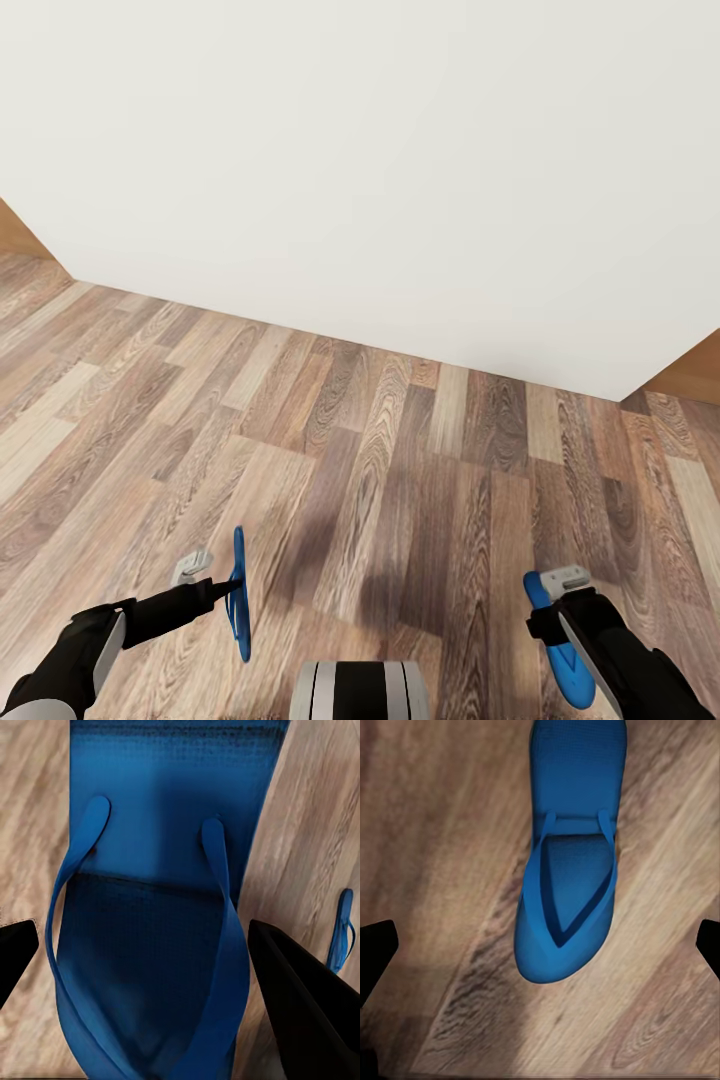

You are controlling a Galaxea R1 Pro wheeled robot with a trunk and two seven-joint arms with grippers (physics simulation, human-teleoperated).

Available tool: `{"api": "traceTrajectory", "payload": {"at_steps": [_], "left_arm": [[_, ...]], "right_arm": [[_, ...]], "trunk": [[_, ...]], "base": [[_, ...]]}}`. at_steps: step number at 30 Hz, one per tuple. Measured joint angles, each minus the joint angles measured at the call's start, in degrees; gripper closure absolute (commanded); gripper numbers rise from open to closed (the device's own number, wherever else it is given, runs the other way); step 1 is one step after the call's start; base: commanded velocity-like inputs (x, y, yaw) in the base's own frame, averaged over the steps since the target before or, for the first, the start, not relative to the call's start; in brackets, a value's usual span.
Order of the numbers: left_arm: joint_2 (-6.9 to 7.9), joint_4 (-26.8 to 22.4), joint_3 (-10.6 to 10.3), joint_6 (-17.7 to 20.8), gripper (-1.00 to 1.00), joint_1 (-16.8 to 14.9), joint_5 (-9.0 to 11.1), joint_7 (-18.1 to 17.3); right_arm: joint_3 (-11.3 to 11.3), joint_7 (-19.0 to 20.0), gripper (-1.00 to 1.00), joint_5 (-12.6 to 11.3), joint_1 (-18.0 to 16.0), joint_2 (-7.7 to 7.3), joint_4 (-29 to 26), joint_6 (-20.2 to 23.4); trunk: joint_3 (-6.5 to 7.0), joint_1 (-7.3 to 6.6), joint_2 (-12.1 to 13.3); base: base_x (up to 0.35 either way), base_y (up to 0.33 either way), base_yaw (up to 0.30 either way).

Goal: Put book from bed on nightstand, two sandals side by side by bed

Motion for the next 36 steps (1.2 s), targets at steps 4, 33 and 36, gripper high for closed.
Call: {"api": "traceTrajectory", "payload": {"at_steps": [4,33,36], "left_arm": [[0.00,0.0,0.0,0.0,1.00,0.0,0.0,0.0],[0.00,0.0,0.0,0.0,1.00,0.0,0.0,-0.1],[0.00,0.0,0.0,0.0,1.00,0.0,0.0,-0.1]], "right_arm": [[0.0,0.0,-1.00,0.2,0.0,-0.57,0.1,0.0],[0.0,0.0,-1.00,0.0,0.0,-2.76,0.0,0.0],[0.0,0.0,-1.00,0.0,0.0,-2.76,0.0,0.0]], "trunk": [[-0.89,0.10,-0.1],[-7.31,0.85,-0.4],[-7.98,0.93,-0.5]], "base": [[0.000,0.000,0.000],[0.000,0.000,0.000],[0.000,0.000,0.000]]}}
